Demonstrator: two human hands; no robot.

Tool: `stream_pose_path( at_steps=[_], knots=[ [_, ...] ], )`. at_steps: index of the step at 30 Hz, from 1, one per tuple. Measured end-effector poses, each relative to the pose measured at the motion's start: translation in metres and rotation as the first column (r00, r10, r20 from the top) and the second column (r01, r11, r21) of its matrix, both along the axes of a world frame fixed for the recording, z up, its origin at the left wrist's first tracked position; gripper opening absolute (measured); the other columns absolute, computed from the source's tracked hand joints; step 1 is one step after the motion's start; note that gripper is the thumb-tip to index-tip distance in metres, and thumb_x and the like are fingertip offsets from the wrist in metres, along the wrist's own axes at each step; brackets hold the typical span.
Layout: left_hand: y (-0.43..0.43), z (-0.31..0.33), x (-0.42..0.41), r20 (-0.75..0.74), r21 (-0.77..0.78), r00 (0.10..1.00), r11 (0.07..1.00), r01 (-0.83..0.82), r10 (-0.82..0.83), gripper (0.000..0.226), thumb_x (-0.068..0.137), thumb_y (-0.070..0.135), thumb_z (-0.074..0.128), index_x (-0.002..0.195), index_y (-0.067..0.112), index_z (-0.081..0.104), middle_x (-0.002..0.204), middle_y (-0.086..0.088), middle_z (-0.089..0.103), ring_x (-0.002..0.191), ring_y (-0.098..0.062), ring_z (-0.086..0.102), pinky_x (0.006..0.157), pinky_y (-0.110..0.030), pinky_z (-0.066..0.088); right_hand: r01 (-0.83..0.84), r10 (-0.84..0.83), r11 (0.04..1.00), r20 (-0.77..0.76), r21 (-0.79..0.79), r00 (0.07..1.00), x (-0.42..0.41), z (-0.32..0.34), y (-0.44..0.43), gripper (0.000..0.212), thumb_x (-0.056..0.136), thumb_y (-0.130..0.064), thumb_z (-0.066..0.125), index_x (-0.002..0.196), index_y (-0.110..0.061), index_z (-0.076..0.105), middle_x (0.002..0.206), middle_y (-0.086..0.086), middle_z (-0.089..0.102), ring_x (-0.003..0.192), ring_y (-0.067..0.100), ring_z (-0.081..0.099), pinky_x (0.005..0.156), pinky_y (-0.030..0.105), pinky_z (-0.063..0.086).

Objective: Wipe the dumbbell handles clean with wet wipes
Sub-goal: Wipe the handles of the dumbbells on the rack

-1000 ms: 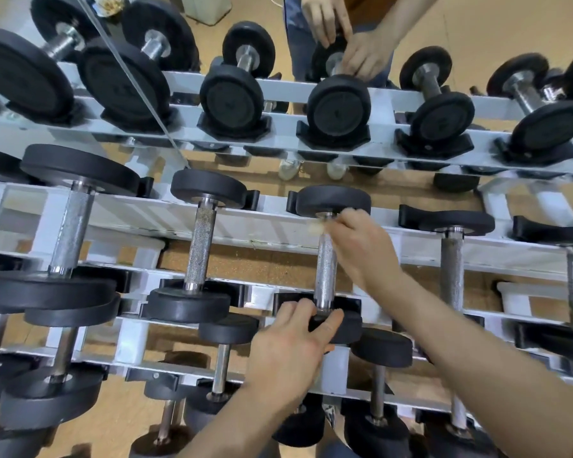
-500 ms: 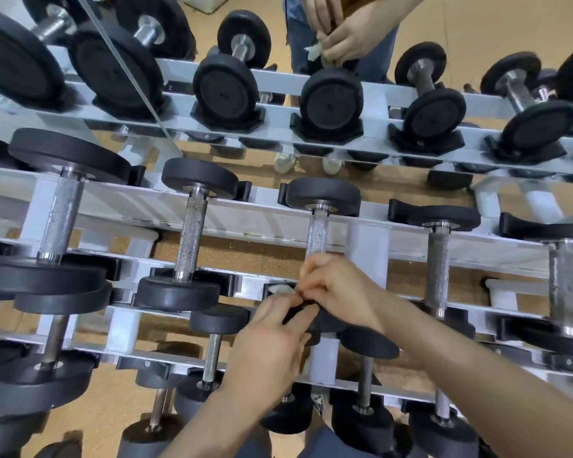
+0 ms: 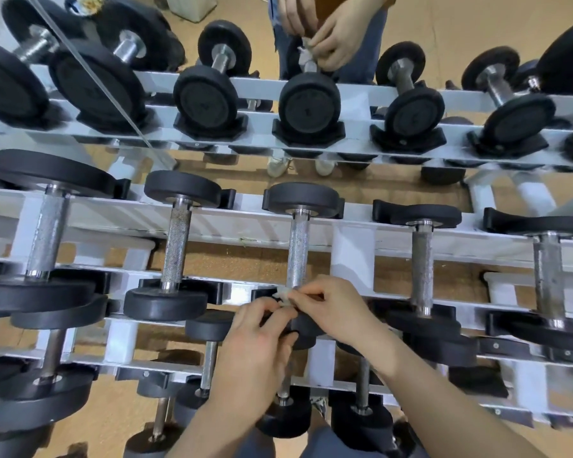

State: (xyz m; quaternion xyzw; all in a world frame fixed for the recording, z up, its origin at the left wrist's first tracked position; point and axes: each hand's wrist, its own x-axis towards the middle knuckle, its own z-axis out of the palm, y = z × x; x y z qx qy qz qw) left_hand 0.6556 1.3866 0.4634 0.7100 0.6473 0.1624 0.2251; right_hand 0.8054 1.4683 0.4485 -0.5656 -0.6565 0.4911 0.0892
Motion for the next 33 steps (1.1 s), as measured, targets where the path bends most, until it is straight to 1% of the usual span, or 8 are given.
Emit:
stream_pose_path(
  at_steps=[8,11,14,18,20,23,27,33],
  knots=[
    [0.008,0.001,0.024,-0.352,-0.025,0.919,0.983,0.180,-0.177,0.059,0.059,0.021,0.085,0.116,0.016,0.067,0.099,-0.005,0.062,0.091,-0.026,0.058,0.070,-0.035,0.051,0.074,-0.064,0.986,0.070,-0.148,0.995,0.014,-0.013,0.012,0.032,0.089,-0.022,0.065,0.058,-0.017,0.069,0.059,0.000,0.062,0.061,0.007,0.052,0.063,0.030,0.047],
    [0.016,0.005,0.044,-0.534,-0.013,0.789,0.936,0.352,-0.304,0.029,0.079,0.011,0.048,0.094,0.009,0.073,0.086,-0.008,0.064,0.078,-0.026,0.058,0.068,-0.035,0.040,0.139,-0.138,0.976,0.016,-0.166,0.990,0.014,-0.017,0.013,0.029,0.085,-0.022,0.072,0.060,-0.007,0.068,0.067,0.014,0.063,0.062,0.010,0.051,0.066,0.032,0.050],
    [0.027,0.012,0.059,-0.655,-0.210,0.606,0.879,0.429,-0.452,0.025,0.071,0.009,0.050,0.080,0.008,0.073,0.073,-0.013,0.063,0.064,-0.026,0.058,0.059,-0.031,0.041,0.148,-0.154,0.961,-0.010,-0.234,0.988,0.018,-0.015,0.019,0.013,0.082,-0.012,0.073,0.069,-0.012,0.073,0.075,0.006,0.069,0.069,0.009,0.059,0.070,0.026,0.052],
    [0.039,0.021,0.076,-0.677,-0.370,0.425,0.777,0.509,-0.601,0.076,0.060,-0.023,0.001,0.111,-0.012,0.055,0.100,-0.030,0.059,0.083,-0.034,0.062,0.067,-0.032,0.051,0.205,-0.238,0.931,-0.076,-0.302,0.968,0.019,-0.012,0.028,0.010,0.079,-0.007,0.076,0.072,-0.014,0.074,0.077,0.003,0.071,0.071,0.008,0.063,0.064,0.016,0.051],
    [0.043,0.015,0.079,-0.689,-0.376,0.398,0.768,0.519,-0.606,0.071,0.067,-0.026,0.000,0.121,-0.016,0.046,0.114,-0.035,0.050,0.098,-0.039,0.059,0.073,-0.036,0.051,0.246,-0.291,0.914,-0.101,-0.322,0.951,0.019,-0.011,0.029,0.013,0.079,-0.002,0.075,0.072,-0.014,0.074,0.076,0.002,0.071,0.069,0.006,0.064,0.061,0.013,0.050],
    [0.041,0.020,0.055,-0.667,-0.341,0.512,0.833,0.435,-0.541,0.041,0.076,-0.004,0.044,0.109,-0.002,0.067,0.098,-0.021,0.062,0.083,-0.035,0.062,0.054,-0.032,0.048,0.298,-0.368,0.882,-0.140,-0.365,0.919,0.014,-0.012,0.025,0.009,0.078,-0.001,0.075,0.079,-0.009,0.075,0.077,0.003,0.072,0.068,0.005,0.065,0.061,0.013,0.049],
    [0.023,0.020,0.009,-0.587,-0.164,0.711,0.917,0.365,-0.388,0.042,0.057,0.002,0.059,0.097,0.005,0.073,0.077,-0.008,0.060,0.062,-0.027,0.058,0.035,-0.026,0.037,0.331,-0.406,0.879,-0.172,-0.344,0.898,-0.002,-0.018,0.016,0.011,0.077,0.002,0.075,0.087,-0.005,0.074,0.086,0.007,0.073,0.082,0.016,0.068,0.079,0.025,0.056],
    [0.011,0.018,-0.045,-0.223,-0.079,0.958,0.982,0.169,-0.182,0.070,0.050,0.006,0.083,0.116,0.021,0.067,0.098,0.002,0.061,0.085,-0.022,0.063,0.052,-0.031,0.055,0.334,-0.349,0.935,-0.140,-0.118,0.927,-0.029,-0.006,0.002,0.017,0.083,-0.014,0.073,0.075,-0.030,0.072,0.084,-0.015,0.071,0.085,-0.002,0.064,0.084,0.019,0.050]
  ],
)
